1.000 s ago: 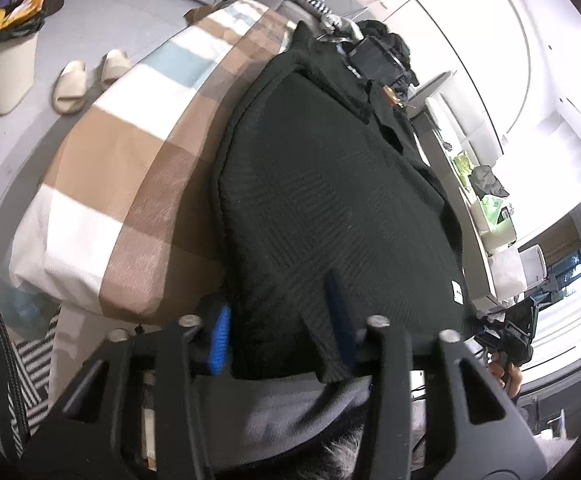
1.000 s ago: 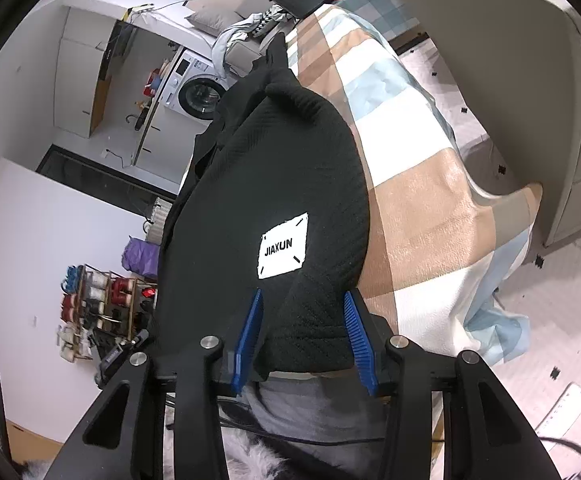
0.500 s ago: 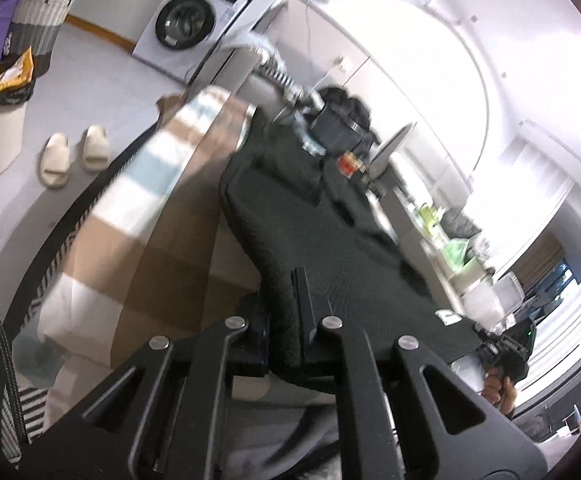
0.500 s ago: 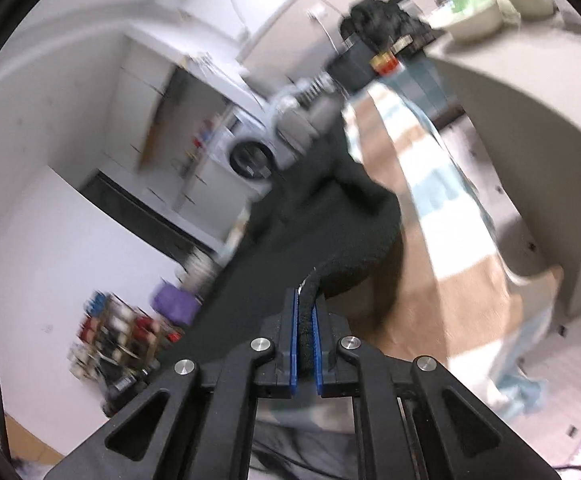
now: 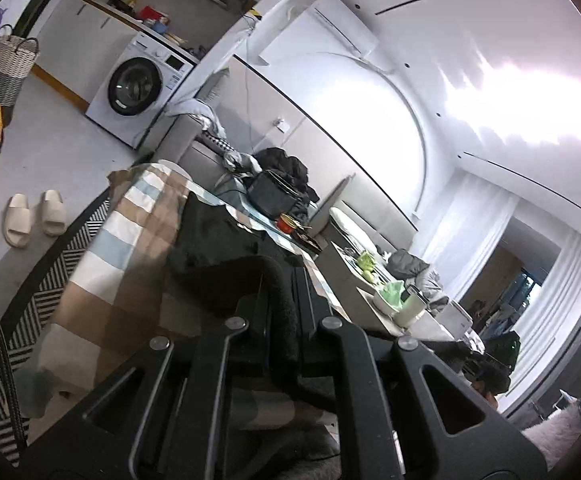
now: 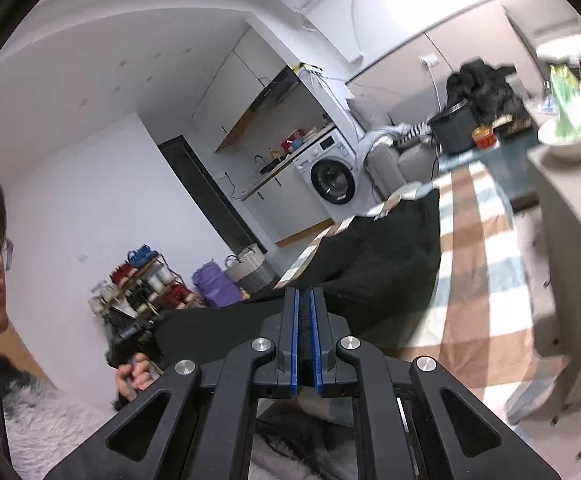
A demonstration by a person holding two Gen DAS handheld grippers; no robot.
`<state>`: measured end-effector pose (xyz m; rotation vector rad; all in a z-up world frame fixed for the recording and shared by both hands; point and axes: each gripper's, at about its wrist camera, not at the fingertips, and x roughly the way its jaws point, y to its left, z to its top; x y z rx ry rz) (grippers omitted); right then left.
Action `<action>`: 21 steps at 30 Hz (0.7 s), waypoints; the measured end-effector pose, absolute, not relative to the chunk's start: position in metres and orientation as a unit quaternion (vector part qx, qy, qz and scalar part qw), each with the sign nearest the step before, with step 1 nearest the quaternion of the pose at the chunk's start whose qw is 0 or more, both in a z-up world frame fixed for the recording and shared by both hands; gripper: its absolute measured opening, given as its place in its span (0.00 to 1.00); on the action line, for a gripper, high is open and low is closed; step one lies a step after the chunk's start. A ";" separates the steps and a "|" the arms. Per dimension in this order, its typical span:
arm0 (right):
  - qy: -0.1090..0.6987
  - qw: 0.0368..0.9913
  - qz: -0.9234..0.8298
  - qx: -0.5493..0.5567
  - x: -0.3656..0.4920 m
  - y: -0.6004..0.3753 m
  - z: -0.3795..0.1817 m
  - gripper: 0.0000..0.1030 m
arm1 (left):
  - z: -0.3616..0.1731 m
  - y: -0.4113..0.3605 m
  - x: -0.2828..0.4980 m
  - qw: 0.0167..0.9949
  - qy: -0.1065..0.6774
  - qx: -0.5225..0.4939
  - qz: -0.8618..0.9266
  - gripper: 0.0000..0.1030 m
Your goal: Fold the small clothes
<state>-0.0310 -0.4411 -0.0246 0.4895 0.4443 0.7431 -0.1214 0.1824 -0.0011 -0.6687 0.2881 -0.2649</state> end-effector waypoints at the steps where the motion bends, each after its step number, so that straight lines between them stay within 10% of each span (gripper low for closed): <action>1: 0.213 0.880 0.352 0.239 -0.030 -0.442 -0.024 0.05 | -0.002 0.184 -0.120 0.925 0.143 -0.329 -0.125 0.05; 21: 0.309 0.872 0.198 0.324 0.146 -0.428 -0.078 0.05 | -0.057 0.216 0.061 0.901 0.226 -0.365 -0.056 0.05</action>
